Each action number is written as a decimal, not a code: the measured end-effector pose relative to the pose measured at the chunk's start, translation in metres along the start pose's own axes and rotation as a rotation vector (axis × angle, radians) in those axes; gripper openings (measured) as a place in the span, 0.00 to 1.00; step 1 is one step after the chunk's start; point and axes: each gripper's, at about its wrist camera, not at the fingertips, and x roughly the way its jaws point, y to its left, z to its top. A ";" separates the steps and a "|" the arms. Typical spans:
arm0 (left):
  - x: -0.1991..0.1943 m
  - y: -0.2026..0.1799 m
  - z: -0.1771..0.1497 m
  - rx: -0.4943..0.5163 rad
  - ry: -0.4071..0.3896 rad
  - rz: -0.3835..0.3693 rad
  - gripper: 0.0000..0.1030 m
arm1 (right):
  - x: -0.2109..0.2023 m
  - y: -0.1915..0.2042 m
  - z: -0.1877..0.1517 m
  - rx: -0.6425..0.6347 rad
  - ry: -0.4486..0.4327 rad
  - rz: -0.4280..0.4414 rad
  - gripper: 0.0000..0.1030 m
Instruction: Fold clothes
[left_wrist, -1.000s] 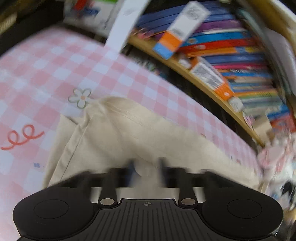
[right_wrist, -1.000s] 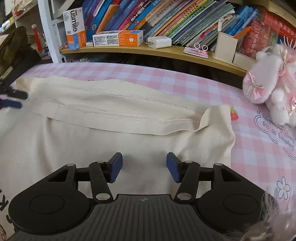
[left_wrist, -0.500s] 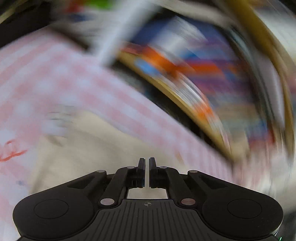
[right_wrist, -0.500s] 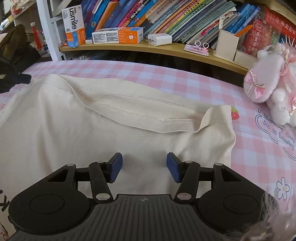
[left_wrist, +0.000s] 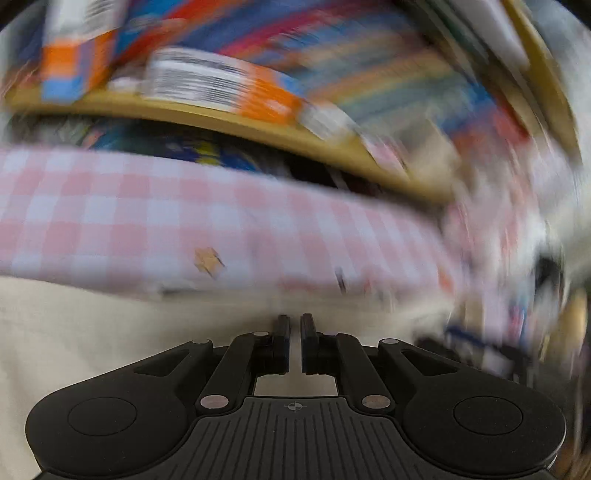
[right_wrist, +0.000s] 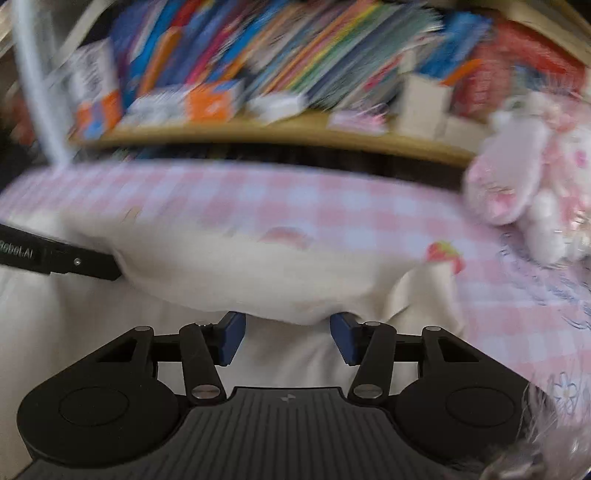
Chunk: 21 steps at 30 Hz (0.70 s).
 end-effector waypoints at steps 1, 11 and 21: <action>-0.001 0.007 0.006 -0.060 -0.016 -0.010 0.07 | 0.001 -0.002 0.004 0.021 -0.011 -0.010 0.47; -0.037 0.004 -0.023 0.073 -0.062 -0.067 0.08 | -0.007 0.043 -0.014 -0.168 0.073 0.232 0.34; -0.033 0.048 -0.040 -0.008 -0.123 0.124 0.08 | 0.055 0.027 0.028 0.061 0.085 0.254 0.25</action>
